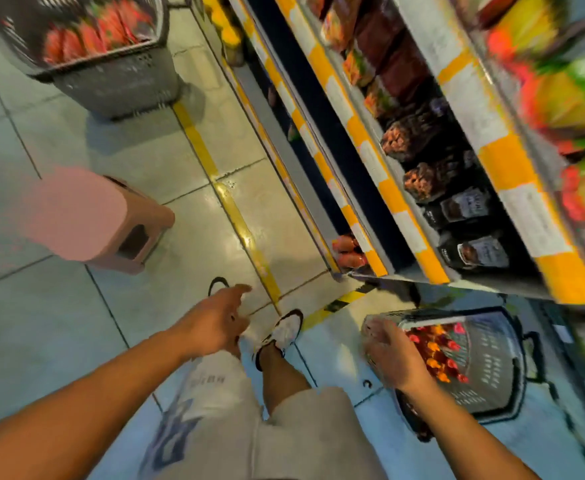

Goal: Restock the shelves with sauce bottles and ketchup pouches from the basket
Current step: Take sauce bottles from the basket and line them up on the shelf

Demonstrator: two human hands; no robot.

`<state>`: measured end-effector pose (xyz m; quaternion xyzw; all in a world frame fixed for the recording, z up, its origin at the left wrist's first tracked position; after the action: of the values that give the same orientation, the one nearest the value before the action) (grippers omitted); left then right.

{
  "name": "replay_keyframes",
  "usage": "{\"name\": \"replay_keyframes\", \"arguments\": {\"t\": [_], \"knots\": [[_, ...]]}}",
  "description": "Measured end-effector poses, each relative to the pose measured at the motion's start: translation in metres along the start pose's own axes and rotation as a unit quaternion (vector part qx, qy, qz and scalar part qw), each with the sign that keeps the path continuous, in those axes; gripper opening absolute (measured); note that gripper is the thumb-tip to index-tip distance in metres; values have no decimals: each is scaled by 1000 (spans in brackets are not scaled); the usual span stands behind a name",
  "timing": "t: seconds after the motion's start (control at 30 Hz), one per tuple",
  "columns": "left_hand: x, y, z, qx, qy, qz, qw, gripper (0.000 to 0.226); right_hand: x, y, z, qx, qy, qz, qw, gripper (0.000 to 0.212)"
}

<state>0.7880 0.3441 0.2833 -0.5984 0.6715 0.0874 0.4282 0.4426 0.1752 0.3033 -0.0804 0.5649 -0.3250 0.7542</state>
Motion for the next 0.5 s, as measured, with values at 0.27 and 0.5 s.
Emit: {"name": "replay_keyframes", "arguments": {"t": [0.27,0.5], "knots": [[-108,-65,-8,-2,-8,-28,1000,38,-116,-25,27,12,-6,-78,997,40],[-152,-98,8,60,-14,62,996,17,-197,36,-50,123,102,-98,982,39]]}}
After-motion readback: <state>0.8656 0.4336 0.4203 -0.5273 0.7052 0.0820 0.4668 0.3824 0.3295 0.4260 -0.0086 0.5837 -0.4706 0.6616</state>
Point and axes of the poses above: each hand's wrist, its own x-axis towards the middle knuckle, its own y-axis out of the palm, z = x × y, the point moved 6 cm from there along x, towards the middle knuckle, and after that the axes turned 1 degree about -z, right-handed, at the moved point
